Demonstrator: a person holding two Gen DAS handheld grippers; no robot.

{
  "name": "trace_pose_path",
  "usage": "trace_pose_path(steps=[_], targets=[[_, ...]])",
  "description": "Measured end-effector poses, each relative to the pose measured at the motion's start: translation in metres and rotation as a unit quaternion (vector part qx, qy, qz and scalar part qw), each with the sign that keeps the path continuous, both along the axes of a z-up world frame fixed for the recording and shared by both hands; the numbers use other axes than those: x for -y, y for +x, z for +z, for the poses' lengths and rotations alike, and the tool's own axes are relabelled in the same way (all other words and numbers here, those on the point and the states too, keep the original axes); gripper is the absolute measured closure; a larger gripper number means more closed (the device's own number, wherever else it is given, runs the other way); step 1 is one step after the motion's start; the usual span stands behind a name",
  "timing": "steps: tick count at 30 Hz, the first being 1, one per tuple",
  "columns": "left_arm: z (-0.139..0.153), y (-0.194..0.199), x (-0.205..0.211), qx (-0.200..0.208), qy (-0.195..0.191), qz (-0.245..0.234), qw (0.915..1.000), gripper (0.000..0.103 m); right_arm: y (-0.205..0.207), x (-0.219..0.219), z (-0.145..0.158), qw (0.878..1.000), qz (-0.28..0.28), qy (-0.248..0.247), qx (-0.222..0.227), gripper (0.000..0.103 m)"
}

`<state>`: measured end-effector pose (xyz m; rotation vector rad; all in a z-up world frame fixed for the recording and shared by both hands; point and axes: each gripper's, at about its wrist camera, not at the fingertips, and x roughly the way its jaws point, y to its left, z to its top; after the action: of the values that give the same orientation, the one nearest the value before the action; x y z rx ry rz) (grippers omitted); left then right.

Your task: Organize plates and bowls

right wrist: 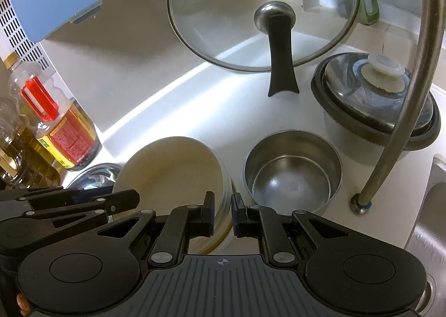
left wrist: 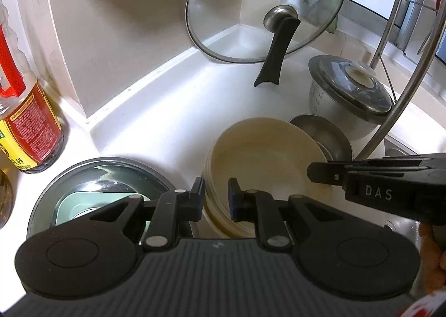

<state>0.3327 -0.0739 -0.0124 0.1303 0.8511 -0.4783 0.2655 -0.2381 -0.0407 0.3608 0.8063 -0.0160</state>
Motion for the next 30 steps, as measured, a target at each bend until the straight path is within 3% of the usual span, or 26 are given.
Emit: trace_pose_path(steps=[30], targets=[[0.0006, 0.0003, -0.0034, -0.011, -0.012, -0.004, 0.9999, 0.081, 0.0010, 0.0017, -0.0020, 1.000, -0.015, 0.017, -0.010, 0.091]])
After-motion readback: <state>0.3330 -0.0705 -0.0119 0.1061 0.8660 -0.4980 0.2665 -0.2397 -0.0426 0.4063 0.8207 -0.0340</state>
